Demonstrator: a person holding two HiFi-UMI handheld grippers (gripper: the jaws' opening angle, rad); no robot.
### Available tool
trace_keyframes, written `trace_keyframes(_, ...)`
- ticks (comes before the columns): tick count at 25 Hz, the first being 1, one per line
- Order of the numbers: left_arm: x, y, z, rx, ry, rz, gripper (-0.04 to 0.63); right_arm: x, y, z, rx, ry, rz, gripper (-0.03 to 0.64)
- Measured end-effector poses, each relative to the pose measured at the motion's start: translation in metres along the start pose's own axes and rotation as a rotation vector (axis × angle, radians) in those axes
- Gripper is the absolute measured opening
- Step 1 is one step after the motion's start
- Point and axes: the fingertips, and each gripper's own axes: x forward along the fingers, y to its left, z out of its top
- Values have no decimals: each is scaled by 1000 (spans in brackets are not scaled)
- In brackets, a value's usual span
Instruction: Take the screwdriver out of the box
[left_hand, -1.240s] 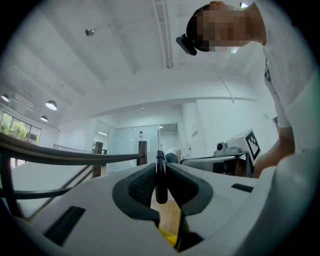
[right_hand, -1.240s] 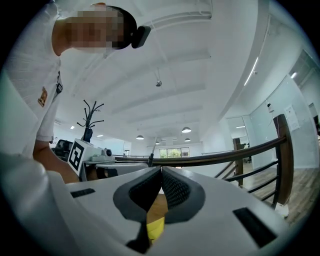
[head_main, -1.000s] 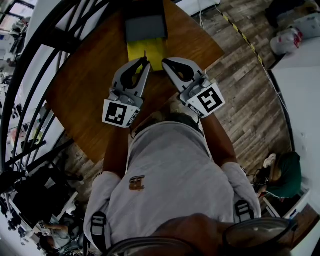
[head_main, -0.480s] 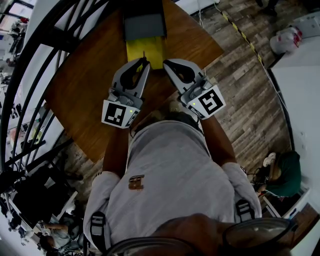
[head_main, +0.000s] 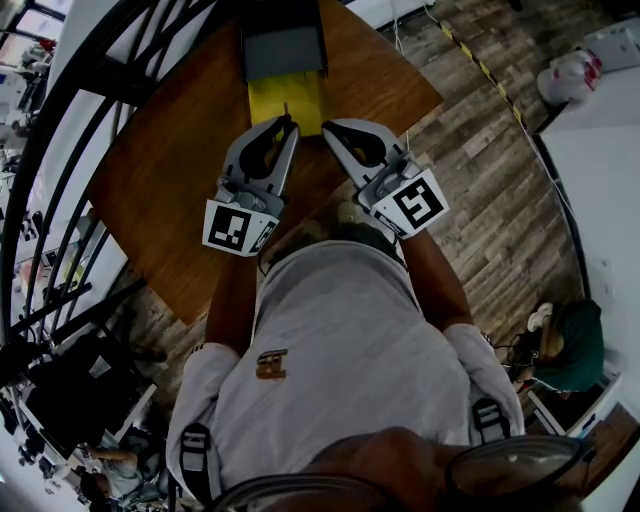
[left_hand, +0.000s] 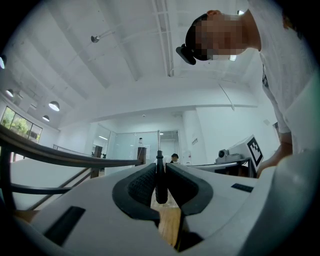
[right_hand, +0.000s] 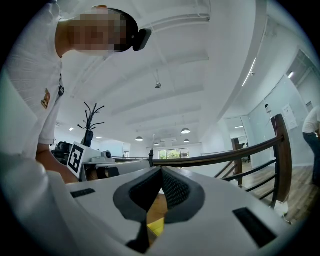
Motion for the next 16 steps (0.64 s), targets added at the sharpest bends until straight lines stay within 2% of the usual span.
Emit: trace_keyframes(16, 4, -11, -5, 0, 9, 2, 74, -13, -5, -3, 3, -3, -9, 32)
